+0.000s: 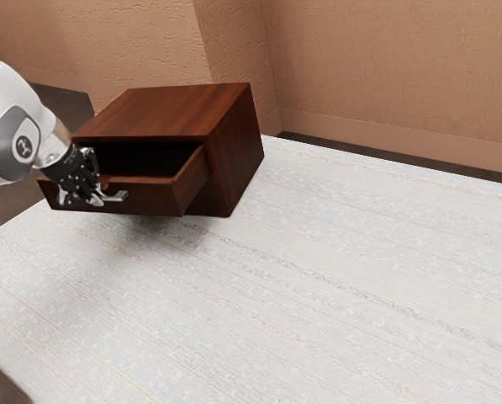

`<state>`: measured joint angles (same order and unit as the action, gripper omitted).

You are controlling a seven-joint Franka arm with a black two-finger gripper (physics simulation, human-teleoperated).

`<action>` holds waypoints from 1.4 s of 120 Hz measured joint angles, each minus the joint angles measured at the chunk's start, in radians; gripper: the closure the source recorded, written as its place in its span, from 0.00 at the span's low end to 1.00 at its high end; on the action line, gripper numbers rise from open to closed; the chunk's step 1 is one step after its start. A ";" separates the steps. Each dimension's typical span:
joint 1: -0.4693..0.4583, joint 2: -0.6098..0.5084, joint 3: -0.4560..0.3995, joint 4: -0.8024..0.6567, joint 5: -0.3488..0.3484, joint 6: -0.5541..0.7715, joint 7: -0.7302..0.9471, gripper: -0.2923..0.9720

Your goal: Pull the drawer handle with one arm to open the drawer

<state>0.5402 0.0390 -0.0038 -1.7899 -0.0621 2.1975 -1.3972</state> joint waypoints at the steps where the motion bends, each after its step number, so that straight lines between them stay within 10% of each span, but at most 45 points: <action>1: 0.000 -0.001 0.000 -0.002 0.000 0.000 0.000 0.82; 100: -0.002 -0.137 -0.003 -0.172 -0.001 0.031 -0.007 0.82; 168: -0.005 -0.230 0.003 -0.151 0.041 0.026 0.007 0.63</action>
<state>0.5357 -0.1909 -0.0010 -1.9405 -0.0213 2.2239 -1.3905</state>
